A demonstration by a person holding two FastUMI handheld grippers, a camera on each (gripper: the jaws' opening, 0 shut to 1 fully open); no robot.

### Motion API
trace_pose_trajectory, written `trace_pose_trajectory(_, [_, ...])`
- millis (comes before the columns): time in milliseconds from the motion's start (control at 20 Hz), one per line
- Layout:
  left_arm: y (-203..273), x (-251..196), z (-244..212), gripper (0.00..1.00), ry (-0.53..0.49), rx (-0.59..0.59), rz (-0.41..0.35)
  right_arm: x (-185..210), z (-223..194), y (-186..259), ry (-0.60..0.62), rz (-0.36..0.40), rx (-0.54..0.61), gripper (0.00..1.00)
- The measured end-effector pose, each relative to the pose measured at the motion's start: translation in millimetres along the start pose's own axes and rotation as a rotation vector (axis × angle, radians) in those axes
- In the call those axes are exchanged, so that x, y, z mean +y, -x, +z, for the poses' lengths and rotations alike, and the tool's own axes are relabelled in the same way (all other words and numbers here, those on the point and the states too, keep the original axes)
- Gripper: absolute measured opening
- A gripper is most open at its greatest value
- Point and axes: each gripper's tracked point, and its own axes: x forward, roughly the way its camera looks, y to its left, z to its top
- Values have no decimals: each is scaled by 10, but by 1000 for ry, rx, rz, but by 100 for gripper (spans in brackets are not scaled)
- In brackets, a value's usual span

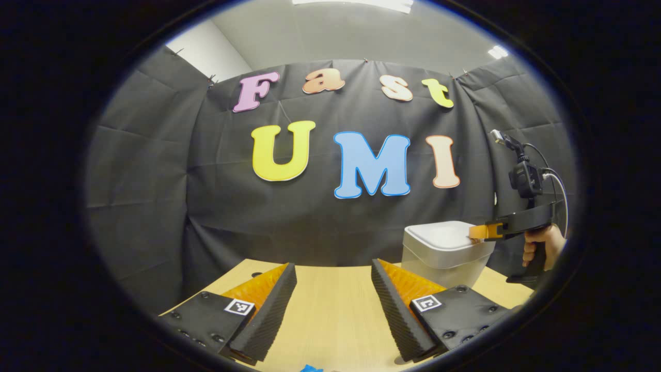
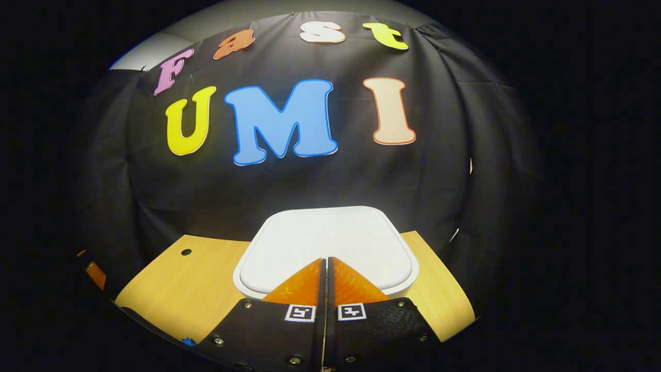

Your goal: Press the lid of the desktop garbage bin to open it, pick up the crumpled paper on the desktop and throw it into the bin, then pick up the pop can on the desktop and drop it into the bin, and finally close the garbage bin lid.

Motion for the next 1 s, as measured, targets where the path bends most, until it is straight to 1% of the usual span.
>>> trace_pose_trajectory(50, [-11,4,5,99,-1,1,2,-5,-39,-21,21,4,20,2])
trace_pose_trajectory(150, [-11,33,4,99,0,-2,10,3,-87,-47,31,17,13,2])
trace_pose_trajectory(300, [-7,48,-28,98,12,2,20,0,-59,-44,-18,38,-14,2])
trace_pose_trajectory(400, [-7,44,-7,99,16,-1,25,-9,-20,-40,-25,33,-26,2])
trace_pose_trajectory(550, [14,56,36,99,3,-11,33,-14,139,-33,45,16,-69,1])
trace_pose_trajectory(650, [11,66,35,98,3,-8,40,-14,334,-38,70,8,-122,1])
trace_pose_trajectory(700, [14,77,31,95,8,-6,45,-8,463,-11,78,4,-159,1])
trace_pose_trajectory(750, [22,78,30,98,14,-5,50,-11,603,-12,84,0,-191,1])
trace_pose_trajectory(800, [42,87,28,99,21,-4,52,-8,732,-18,84,-4,-218,1])
trace_pose_trajectory(1000, [67,119,27,98,38,-2,62,-11,1117,-39,76,-19,-298,1])
